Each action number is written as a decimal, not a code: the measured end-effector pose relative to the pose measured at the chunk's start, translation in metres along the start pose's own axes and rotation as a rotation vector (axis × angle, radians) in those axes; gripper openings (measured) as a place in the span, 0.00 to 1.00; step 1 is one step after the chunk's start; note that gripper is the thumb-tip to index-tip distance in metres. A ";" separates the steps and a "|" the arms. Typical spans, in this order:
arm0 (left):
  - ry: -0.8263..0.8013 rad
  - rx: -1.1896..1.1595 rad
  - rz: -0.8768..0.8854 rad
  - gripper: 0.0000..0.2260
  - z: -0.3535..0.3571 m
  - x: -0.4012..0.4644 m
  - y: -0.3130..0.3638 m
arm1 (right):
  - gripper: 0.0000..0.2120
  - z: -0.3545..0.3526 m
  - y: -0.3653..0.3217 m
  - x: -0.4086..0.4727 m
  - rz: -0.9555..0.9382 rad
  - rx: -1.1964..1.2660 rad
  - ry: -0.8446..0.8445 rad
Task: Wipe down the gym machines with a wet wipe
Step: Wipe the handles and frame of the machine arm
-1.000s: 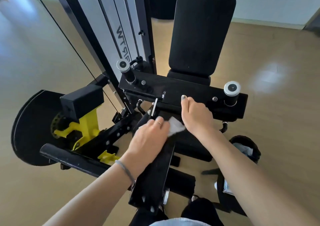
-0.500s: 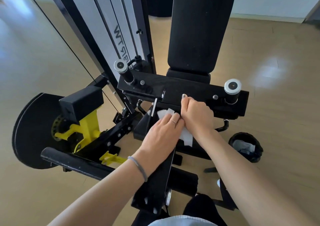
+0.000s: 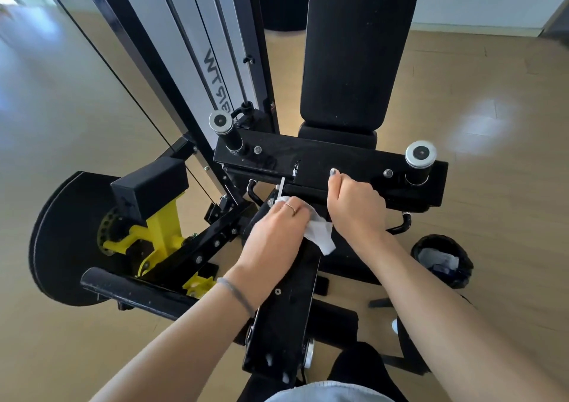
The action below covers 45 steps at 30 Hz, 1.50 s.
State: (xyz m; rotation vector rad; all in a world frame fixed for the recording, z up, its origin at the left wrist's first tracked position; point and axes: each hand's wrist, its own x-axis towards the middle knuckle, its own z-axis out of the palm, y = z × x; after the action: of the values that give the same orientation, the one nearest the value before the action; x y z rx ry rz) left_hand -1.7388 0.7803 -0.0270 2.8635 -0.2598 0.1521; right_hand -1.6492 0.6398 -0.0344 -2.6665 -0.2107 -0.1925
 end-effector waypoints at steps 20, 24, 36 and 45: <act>-0.042 -0.159 0.116 0.12 -0.017 0.089 -0.020 | 0.20 -0.018 -0.006 0.015 0.152 0.339 0.181; -0.213 -0.163 0.217 0.15 -0.023 0.104 -0.040 | 0.20 -0.019 -0.006 0.028 0.077 0.379 0.268; -0.139 -0.180 0.152 0.27 -0.034 0.100 -0.088 | 0.27 0.003 -0.024 0.034 0.000 0.157 0.187; -0.078 -0.017 0.337 0.38 -0.020 0.081 -0.107 | 0.30 0.009 -0.032 0.036 -0.061 -0.098 0.069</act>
State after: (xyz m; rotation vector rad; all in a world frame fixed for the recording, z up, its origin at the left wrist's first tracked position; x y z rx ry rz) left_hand -1.6407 0.8744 -0.0246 2.7889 -0.7552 0.0999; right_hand -1.6186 0.6761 -0.0226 -2.7469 -0.2665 -0.3216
